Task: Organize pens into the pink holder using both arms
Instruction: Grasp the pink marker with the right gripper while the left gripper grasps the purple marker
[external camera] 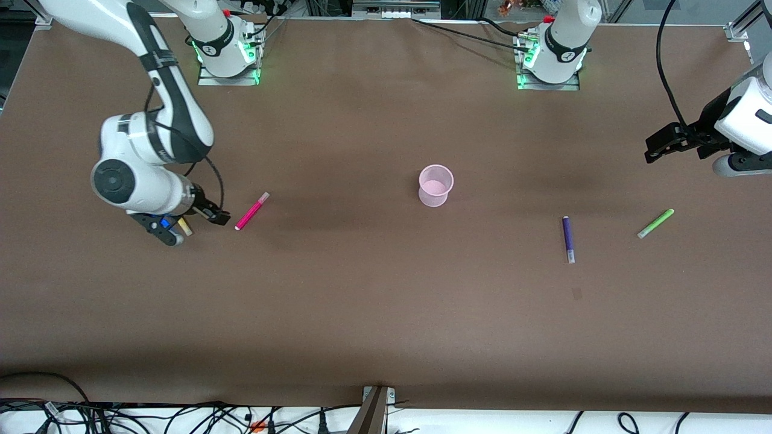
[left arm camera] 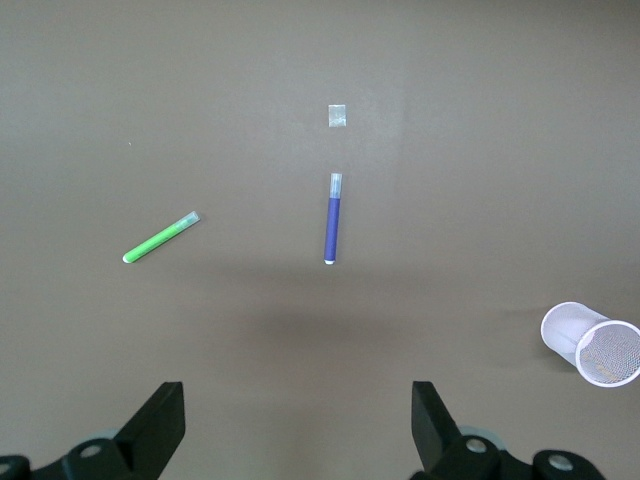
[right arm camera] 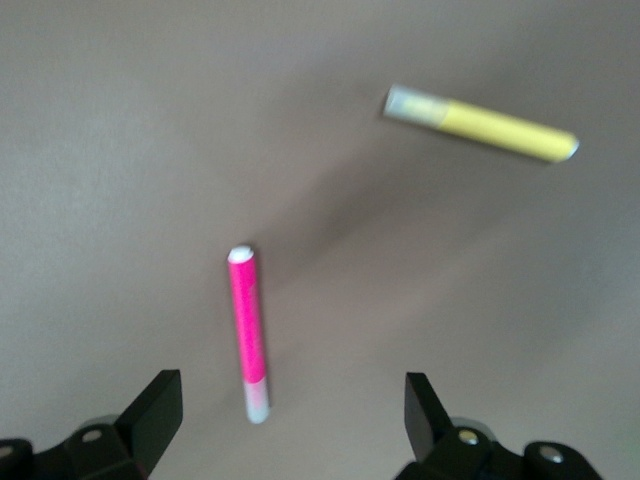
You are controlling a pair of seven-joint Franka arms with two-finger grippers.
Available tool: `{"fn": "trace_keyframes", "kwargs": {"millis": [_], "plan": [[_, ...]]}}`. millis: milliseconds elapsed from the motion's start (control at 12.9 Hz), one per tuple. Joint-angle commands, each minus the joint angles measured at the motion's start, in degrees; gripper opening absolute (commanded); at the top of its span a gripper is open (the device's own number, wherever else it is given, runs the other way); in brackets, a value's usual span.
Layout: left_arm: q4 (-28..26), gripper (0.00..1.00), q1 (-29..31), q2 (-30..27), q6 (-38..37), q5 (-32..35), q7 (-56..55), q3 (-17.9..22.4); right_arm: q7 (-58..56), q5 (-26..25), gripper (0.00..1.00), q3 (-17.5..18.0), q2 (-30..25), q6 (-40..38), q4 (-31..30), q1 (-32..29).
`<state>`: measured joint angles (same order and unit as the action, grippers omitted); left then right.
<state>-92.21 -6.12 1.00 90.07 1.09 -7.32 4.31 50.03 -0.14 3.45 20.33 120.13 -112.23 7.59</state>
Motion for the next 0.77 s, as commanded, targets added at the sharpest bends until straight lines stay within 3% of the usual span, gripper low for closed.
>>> {"fn": "trace_keyframes", "kwargs": {"millis": [0,155,386,541,696], "plan": [[1.51,1.00,-0.39,0.67,-1.12,0.49,1.78,-1.22,3.76,0.67,0.96,-0.11,0.85,2.73,-1.06,0.94],[1.51,1.00,-0.39,2.33,-1.12,0.49,1.00,-2.11,5.78,0.67,0.94,-0.11,2.69,6.06,-1.93,0.94],[1.95,1.00,0.40,9.78,-1.21,1.11,1.61,-1.76,5.96,0.67,0.94,-0.38,4.80,13.09,-4.83,0.76],[1.43,1.00,1.37,10.25,-1.21,1.02,4.40,-1.49,6.31,0.67,0.93,-0.38,5.69,13.81,-4.75,0.76],[-3.29,1.00,1.55,9.90,0.36,0.41,5.30,-1.49,6.40,0.67,0.88,-0.38,7.17,14.77,-4.57,0.76]]}}
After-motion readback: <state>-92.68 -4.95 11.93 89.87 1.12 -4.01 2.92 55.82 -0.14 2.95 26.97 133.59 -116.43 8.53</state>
